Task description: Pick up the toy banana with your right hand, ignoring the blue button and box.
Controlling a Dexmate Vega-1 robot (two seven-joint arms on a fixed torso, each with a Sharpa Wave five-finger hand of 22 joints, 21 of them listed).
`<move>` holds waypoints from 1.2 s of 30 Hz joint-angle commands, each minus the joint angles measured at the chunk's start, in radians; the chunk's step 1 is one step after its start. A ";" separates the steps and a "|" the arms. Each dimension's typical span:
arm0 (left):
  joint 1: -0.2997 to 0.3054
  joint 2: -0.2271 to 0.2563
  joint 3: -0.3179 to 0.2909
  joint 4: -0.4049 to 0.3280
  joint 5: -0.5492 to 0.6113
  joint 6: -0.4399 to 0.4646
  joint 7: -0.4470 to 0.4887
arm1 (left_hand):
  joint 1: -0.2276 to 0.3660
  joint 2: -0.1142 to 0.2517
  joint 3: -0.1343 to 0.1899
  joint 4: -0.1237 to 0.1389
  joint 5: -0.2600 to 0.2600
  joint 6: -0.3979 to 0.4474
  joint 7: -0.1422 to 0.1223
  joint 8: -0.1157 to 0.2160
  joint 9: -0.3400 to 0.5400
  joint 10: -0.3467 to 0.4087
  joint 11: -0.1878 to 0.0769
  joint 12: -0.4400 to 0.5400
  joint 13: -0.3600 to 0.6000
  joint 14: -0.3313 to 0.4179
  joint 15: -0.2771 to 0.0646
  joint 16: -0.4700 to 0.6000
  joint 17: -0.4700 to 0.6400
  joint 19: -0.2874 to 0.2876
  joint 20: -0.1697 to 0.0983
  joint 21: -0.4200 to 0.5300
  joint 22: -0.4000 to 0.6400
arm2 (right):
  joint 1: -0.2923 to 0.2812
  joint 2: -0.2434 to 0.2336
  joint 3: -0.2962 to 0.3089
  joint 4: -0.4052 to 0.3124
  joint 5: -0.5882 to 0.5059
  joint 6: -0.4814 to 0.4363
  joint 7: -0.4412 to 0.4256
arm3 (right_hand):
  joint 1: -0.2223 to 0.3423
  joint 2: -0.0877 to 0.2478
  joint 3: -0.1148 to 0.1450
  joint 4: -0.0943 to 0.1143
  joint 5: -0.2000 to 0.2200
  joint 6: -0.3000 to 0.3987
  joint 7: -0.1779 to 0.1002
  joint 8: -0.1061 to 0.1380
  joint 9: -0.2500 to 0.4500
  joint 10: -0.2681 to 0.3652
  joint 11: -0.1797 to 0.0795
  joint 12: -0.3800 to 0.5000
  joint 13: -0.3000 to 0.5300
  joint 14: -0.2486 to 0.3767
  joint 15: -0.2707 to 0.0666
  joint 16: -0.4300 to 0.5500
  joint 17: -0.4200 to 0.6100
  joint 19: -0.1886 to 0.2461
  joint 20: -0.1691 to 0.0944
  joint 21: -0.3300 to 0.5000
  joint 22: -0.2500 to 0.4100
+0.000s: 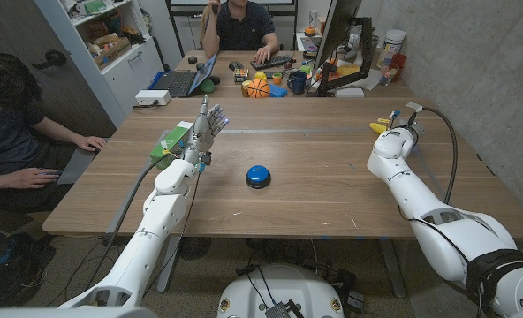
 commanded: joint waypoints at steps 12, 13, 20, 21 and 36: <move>-0.037 -0.005 0.006 0.061 -0.008 -0.012 -0.026 | 0.013 -0.002 0.004 -0.001 -0.002 0.000 0.001 0.008 0.004 -0.001 0.005 0.005 0.005 0.011 -0.003 0.006 0.003 0.007 0.000 0.004 0.001 | -0.086 -0.014 0.037 -0.203 -0.010 0.008 -0.021 | 0.005 0.009 0.004 0.003 0.010 0.084 -0.074 0.000 0.001 0.005 -0.003 0.002 0.004 0.011 -0.160 -0.002 0.005 0.002 0.002 0.004 0.005; -0.038 -0.005 0.006 0.063 -0.009 -0.012 -0.028 | 0.013 -0.002 0.004 -0.001 -0.002 0.000 0.001 0.008 0.004 -0.001 0.005 0.005 0.005 0.011 -0.003 0.005 0.003 0.007 0.000 0.004 0.001 | -0.090 -0.015 0.039 -0.213 -0.010 0.009 -0.022 | 0.005 0.009 0.004 0.003 0.010 0.084 -0.074 0.000 0.001 0.005 -0.003 0.002 0.004 0.011 -0.160 -0.002 0.005 0.002 0.002 0.004 0.005; -0.048 -0.005 0.008 0.078 -0.011 -0.016 -0.037 | 0.013 -0.002 0.004 -0.001 -0.003 -0.001 0.001 0.007 0.004 -0.003 0.003 0.004 0.005 0.010 -0.003 0.005 0.003 0.007 0.000 0.004 0.001 | -0.125 -0.013 0.055 -0.281 -0.009 0.016 -0.042 | 0.006 0.008 0.003 0.004 0.011 0.085 -0.074 0.000 0.001 0.006 -0.003 0.001 0.004 0.013 -0.160 -0.002 0.006 0.001 0.002 0.004 0.005; -0.049 -0.005 0.008 0.079 -0.011 -0.015 -0.037 | 0.013 -0.002 0.004 -0.001 -0.003 -0.001 0.001 0.007 0.004 -0.002 0.005 0.004 0.005 0.010 -0.003 0.005 0.003 0.007 0.001 0.004 0.001 | -0.130 -0.013 0.058 -0.289 -0.009 0.017 -0.046 | 0.006 0.008 0.003 0.004 0.011 0.085 -0.074 0.000 0.001 0.006 -0.003 0.001 0.004 0.013 -0.160 -0.002 0.006 0.001 0.002 0.004 0.005; -0.053 -0.005 0.009 0.089 -0.015 -0.019 -0.048 | 0.014 -0.001 0.005 -0.001 -0.003 0.000 0.001 0.008 0.004 -0.001 0.003 0.005 0.005 0.011 -0.004 0.006 0.003 0.007 0.003 0.004 0.002 | -0.171 -0.006 0.078 -0.404 -0.009 0.051 -0.086 | 0.007 0.006 0.003 0.005 0.011 0.086 -0.074 -0.001 0.000 0.009 -0.004 0.001 0.004 0.015 -0.160 -0.003 0.006 0.000 0.004 0.004 0.005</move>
